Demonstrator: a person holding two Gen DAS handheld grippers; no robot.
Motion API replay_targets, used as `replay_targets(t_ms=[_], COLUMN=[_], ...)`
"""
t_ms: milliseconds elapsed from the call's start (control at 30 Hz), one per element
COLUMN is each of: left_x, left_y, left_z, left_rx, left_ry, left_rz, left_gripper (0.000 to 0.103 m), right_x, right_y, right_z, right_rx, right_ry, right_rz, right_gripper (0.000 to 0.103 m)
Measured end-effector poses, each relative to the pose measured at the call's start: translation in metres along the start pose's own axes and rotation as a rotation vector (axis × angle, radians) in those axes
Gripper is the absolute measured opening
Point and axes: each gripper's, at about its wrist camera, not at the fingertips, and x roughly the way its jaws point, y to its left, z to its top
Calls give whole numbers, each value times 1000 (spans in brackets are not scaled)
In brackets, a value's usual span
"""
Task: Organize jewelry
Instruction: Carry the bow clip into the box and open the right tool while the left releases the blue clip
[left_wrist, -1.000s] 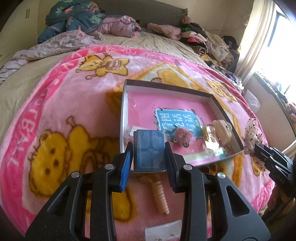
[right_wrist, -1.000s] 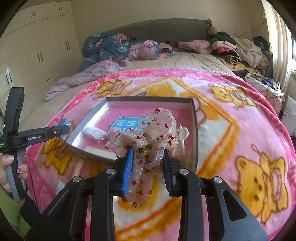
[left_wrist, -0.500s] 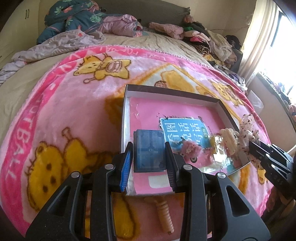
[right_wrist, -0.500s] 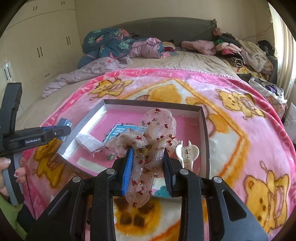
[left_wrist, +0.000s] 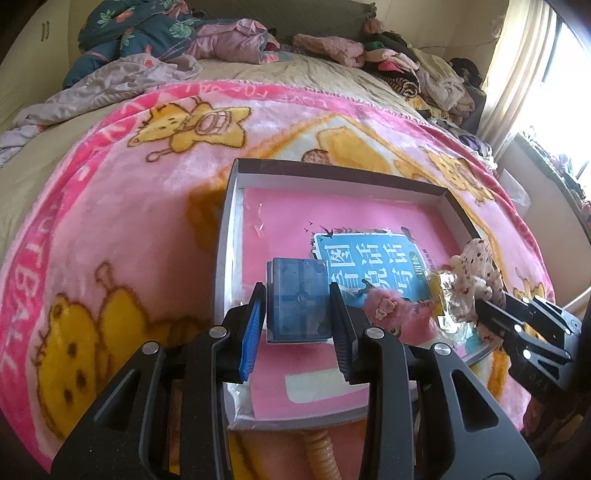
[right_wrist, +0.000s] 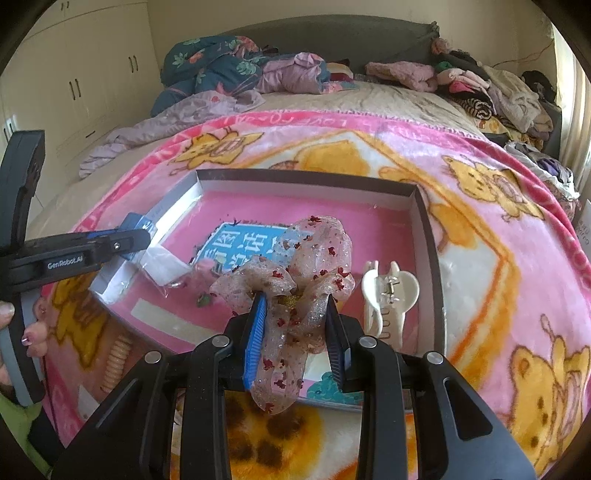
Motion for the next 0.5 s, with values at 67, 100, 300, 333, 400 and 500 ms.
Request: replay_targets(t_ms=[67,100,300,333,400,500], left_x=[4,5,17,20,23,26], left_y=[-1,-1,-3,-3,-4,-5], left_z=[1,1,3,3,4,4], left_rx=[3,5,13,14,16,19], left_ry=[3,5,17,19,21,28], left_rz=[3,4,16,16,19,22], left_gripper=[26,26,26,26,26,26], right_x=[3,4,9,10,11,13], right_y=[1,1,5,6,8,14], right_z=[-2,-3,-7,-7,-8,-9], right_rx=[-4,-4,-22,-27,-32,-46], right_ry=[5,8,21,23,26,26], right_rz=[0,3,22,24,35,52], right_gripper=[30,30,32,33,34,38])
